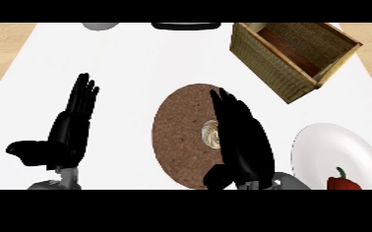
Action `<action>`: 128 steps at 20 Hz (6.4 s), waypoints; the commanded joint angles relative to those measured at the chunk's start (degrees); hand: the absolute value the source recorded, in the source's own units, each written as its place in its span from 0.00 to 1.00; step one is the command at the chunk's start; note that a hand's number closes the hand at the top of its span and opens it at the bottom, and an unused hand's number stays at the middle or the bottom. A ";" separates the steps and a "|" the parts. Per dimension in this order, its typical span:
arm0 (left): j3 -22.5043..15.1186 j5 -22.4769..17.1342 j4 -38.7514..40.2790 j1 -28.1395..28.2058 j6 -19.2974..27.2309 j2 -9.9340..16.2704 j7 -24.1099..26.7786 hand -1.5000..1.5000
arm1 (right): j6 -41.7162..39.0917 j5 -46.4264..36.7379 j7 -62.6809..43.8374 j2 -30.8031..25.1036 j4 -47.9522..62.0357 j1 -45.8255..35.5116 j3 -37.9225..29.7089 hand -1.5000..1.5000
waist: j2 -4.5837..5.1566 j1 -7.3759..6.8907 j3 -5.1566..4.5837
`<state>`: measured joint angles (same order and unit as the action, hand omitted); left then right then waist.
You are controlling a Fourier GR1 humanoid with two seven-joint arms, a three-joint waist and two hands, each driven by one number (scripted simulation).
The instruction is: Pick the cupcake from the placemat and place it in the basket
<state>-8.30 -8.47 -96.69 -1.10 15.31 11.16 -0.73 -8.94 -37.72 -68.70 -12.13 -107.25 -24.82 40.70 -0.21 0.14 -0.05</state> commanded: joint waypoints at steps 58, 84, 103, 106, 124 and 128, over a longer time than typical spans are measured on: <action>6.69 4.63 1.45 -0.45 -8.45 -4.52 0.49 0.50 | 5.67 -14.70 18.48 12.11 35.63 4.45 -5.87 1.00 | 0.27 -0.50 0.05; 1.24 6.36 0.02 -3.54 -9.45 -7.96 -1.58 0.50 | 25.36 -25.90 -2.80 12.08 64.43 -37.90 -34.93 1.00 | 2.68 -8.60 -0.02; 4.36 6.74 3.08 -5.05 -8.53 -6.82 -0.86 0.50 | 35.50 -39.85 -12.63 12.10 77.00 -61.55 -44.28 1.00 | 1.44 -4.95 -0.20; 4.54 6.26 2.48 -3.27 -8.45 -7.01 -0.98 0.50 | 32.73 -42.32 -14.06 11.81 80.34 -62.83 -46.06 1.00 | 1.08 -3.87 -0.17; 4.96 6.89 -0.97 1.98 -7.29 -7.35 0.18 0.50 | 33.97 -49.18 -11.20 7.97 82.00 -56.92 -51.80 1.00 | 0.02 -0.57 0.02; 4.82 6.66 -0.57 1.84 -7.75 -7.59 0.53 0.50 | 32.37 -48.65 -9.03 6.87 82.27 -56.43 -54.18 1.00 | 0.28 -0.97 0.01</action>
<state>-2.45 -2.48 -96.51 -0.80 7.44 4.22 -1.10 24.29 -86.51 -68.38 -4.76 -24.71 -81.63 -11.93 0.08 -0.76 -0.05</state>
